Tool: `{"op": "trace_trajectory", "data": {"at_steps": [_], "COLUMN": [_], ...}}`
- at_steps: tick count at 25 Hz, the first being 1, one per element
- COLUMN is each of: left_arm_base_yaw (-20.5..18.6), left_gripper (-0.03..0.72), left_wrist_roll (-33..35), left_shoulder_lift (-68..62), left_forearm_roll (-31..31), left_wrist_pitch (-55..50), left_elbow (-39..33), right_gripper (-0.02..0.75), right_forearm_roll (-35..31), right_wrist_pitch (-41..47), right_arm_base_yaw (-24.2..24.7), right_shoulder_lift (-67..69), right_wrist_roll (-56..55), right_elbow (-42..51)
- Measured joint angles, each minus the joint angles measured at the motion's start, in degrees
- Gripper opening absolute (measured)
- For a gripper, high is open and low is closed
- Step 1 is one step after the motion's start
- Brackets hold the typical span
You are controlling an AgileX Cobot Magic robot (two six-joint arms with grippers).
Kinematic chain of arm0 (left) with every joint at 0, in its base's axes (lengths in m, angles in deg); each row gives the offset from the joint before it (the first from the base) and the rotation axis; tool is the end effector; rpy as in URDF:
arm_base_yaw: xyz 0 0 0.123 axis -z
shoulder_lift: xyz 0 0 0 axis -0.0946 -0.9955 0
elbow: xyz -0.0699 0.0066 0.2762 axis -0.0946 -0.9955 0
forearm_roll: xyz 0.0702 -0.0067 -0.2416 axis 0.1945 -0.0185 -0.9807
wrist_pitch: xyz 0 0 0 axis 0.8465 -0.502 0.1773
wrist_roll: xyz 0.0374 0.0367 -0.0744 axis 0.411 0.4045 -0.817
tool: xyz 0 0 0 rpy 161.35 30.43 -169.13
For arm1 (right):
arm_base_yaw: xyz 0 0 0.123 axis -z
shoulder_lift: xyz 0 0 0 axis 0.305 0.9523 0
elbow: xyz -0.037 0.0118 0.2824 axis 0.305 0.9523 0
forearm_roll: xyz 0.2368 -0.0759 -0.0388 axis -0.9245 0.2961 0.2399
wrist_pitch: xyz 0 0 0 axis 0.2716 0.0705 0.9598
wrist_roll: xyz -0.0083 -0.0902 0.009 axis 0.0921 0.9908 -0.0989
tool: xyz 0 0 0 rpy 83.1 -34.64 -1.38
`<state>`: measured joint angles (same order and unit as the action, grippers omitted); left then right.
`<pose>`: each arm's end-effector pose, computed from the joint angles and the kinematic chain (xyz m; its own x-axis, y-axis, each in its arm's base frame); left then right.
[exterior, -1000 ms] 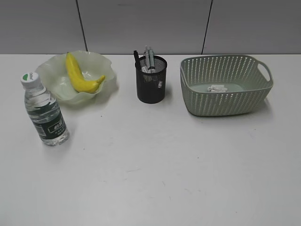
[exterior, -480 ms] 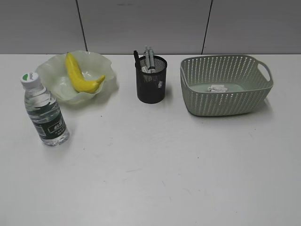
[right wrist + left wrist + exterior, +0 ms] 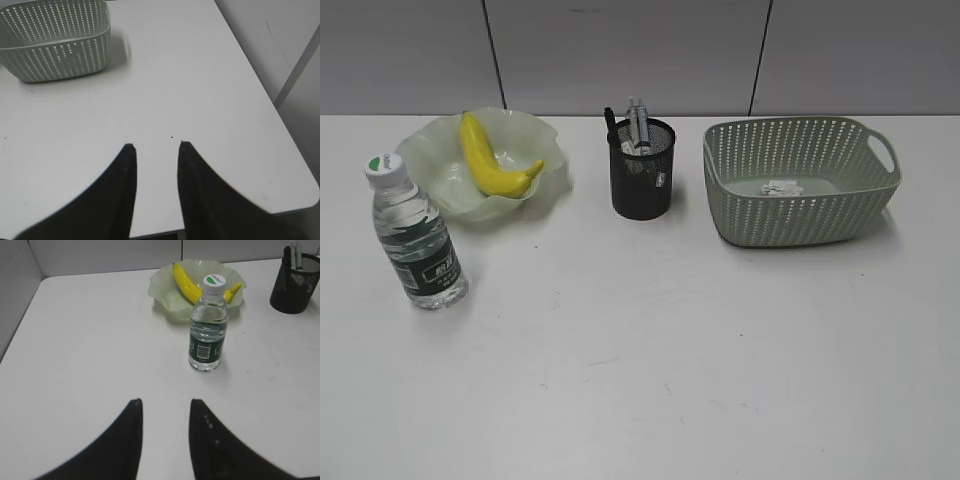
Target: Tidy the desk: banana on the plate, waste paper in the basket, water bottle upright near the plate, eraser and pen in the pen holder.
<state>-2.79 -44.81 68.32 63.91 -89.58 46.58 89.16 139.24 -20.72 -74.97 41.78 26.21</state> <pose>-0.0103 -0.0014 0.2879 -0.4098 0.0368 -0.9114 0.0709 0.9974 0.0084 -0.0071 -0.0111 0.2822 -0.4127 0.0554 -0.9092 0.0870 0.9960 0.0212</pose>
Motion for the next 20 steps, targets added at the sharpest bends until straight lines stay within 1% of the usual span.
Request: {"op": "trace_trajectory", "data": {"at_steps": [12, 14, 18, 20], "left_arm_base_yaw": [0.0, 0.0, 0.0, 0.0], "left_gripper": [0.237, 0.237, 0.237, 0.237], "left_wrist_roll": [0.0, 0.0, 0.0, 0.0], "left_shoulder_lift": [0.0, 0.0, 0.0, 0.0], "left_forearm_roll": [0.0, 0.0, 0.0, 0.0], "left_wrist_pitch": [0.0, 0.0, 0.0, 0.0], "left_elbow": [0.0, 0.0, 0.0, 0.0], "right_gripper": [0.239, 0.239, 0.239, 0.239], "right_forearm_roll": [-0.2, -0.3, -0.3, -0.5], "right_wrist_pitch": [0.0, 0.0, 0.0, 0.0], "right_arm_base_yaw": [0.0, 0.8, 4.2, 4.7], "right_shoulder_lift": [0.0, 0.0, 0.0, 0.0], "right_wrist_roll": [0.0, 0.0, 0.0, 0.1], "right_elbow": [0.0, 0.0, 0.0, 0.0]}}
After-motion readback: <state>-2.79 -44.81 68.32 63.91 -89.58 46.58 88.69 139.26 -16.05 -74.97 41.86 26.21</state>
